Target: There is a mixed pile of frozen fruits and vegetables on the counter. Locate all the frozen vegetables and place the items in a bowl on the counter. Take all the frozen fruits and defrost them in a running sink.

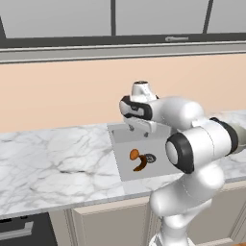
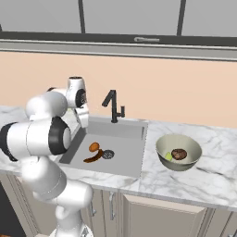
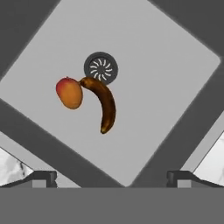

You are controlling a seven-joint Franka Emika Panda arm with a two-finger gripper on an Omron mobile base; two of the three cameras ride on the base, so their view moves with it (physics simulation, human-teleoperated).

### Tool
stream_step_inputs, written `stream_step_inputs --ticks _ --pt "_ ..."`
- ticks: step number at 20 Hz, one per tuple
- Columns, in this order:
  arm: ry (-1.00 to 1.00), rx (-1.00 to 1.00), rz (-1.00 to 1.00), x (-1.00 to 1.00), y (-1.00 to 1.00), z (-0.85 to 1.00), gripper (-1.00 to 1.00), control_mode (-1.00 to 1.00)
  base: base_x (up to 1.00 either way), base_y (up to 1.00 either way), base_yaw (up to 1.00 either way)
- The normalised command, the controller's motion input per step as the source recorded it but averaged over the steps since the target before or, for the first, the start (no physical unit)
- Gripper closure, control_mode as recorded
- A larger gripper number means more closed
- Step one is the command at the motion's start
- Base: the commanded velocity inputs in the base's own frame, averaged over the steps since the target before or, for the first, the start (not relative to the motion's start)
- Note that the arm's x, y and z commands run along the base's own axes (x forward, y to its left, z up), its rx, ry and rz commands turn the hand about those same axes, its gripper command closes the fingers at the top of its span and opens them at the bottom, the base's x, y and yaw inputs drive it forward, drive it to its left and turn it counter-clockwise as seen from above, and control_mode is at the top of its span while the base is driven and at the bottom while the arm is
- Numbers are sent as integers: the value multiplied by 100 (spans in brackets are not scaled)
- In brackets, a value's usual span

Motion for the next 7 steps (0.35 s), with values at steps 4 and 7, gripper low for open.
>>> stream_step_inputs --ticks 4,7 --pt "-12 -2 11 -23 4 25 -100 -100 0 0 0" --pt "-17 -1 6 -32 0 15 -100 -100 0 0 0"
